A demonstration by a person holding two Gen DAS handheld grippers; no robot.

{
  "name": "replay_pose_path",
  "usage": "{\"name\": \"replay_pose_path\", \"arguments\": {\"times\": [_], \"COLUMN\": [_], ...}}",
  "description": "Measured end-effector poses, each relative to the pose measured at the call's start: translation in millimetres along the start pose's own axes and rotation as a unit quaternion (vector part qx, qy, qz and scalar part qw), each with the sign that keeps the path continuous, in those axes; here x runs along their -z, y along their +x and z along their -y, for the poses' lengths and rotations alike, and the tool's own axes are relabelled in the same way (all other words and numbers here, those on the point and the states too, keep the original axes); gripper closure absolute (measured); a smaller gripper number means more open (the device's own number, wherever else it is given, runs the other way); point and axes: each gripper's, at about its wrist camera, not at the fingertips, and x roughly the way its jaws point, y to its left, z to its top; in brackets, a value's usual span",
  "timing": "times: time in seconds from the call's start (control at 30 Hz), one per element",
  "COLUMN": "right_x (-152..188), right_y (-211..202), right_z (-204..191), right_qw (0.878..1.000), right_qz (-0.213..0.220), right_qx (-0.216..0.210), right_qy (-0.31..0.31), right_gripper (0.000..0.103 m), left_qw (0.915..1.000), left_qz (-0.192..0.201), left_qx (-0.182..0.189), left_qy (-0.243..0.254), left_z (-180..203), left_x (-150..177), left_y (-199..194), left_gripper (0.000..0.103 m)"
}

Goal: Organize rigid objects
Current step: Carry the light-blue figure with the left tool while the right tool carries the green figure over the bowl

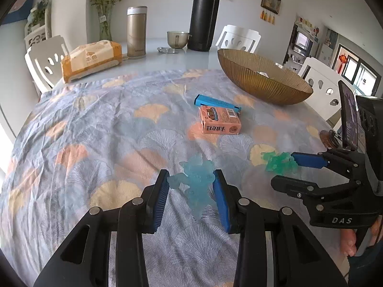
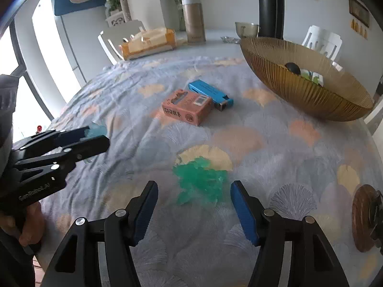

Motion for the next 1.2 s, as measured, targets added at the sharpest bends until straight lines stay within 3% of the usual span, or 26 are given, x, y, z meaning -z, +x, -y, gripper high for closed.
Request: {"name": "replay_pose_path", "arguments": {"times": [0.07, 0.1, 0.17, 0.27, 0.37, 0.57, 0.7, 0.77, 0.9, 1.07, 1.17, 1.2], "right_x": [-0.7, -1.4, -0.4, 2.2, -1.6, -50.9, -92.4, -107.7, -124.0, -128.7, -126.8, -127.0], "right_y": [2.0, 4.0, 3.1, -6.8, -18.3, -86.1, -140.6, -153.4, -144.4, -88.2, -68.2, -64.2], "right_z": [0.0, -1.9, -7.7, -17.9, -11.9, 24.7, 64.9, 83.1, 122.2, 160.3, 177.0, 180.5], "right_qw": [1.0, 1.0, 0.999, 0.997, 0.999, 0.991, 0.972, 0.964, 0.958, 0.96, 0.959, 0.958], "right_qz": [-0.003, -0.007, -0.002, 0.023, 0.036, 0.122, 0.192, 0.208, 0.192, 0.115, 0.091, 0.086], "right_qx": [0.015, 0.019, 0.037, 0.057, 0.029, 0.052, 0.108, 0.13, 0.131, 0.119, 0.108, 0.109], "right_qy": [0.002, -0.001, -0.014, -0.036, -0.019, 0.025, 0.077, 0.102, 0.166, 0.224, 0.247, 0.251], "right_gripper": [0.045, 0.058, 0.065, 0.067, 0.067, 0.067, 0.067, 0.067, 0.067, 0.067, 0.067, 0.067], "left_qw": [1.0, 1.0, 1.0, 0.9999, 0.9998, 0.9944, 0.9877, 0.9863, 0.9869, 0.9895, 0.99, 0.9899], "left_qz": [0.001, 0.001, 0.002, 0.007, 0.007, 0.076, 0.107, 0.114, 0.083, 0.033, 0.019, 0.015], "left_qx": [-0.001, -0.001, -0.002, -0.008, -0.002, 0.04, 0.099, 0.104, 0.132, 0.133, 0.125, 0.125], "left_qy": [0.003, 0.005, 0.007, 0.013, 0.02, 0.061, 0.057, 0.057, 0.041, 0.048, 0.061, 0.065], "left_z": [1.8, 2.3, 3.5, 6.6, 14.1, 52.6, 78.3, 87.8, 102.2, 121.6, 134.0, 138.3], "left_x": [0.5, 0.4, 0.5, -1.5, -13.8, -90.7, -155.1, -175.1, -201.9, -200.6, -198.3, -198.2], "left_y": [-0.6, -0.4, -1.0, -2.0, -4.3, -36.6, -42.5, -35.9, 7.5, 62.1, 81.3, 84.6], "left_gripper": [0.069, 0.069, 0.069, 0.069, 0.069, 0.069, 0.069, 0.069, 0.069, 0.069, 0.067, 0.055]}}
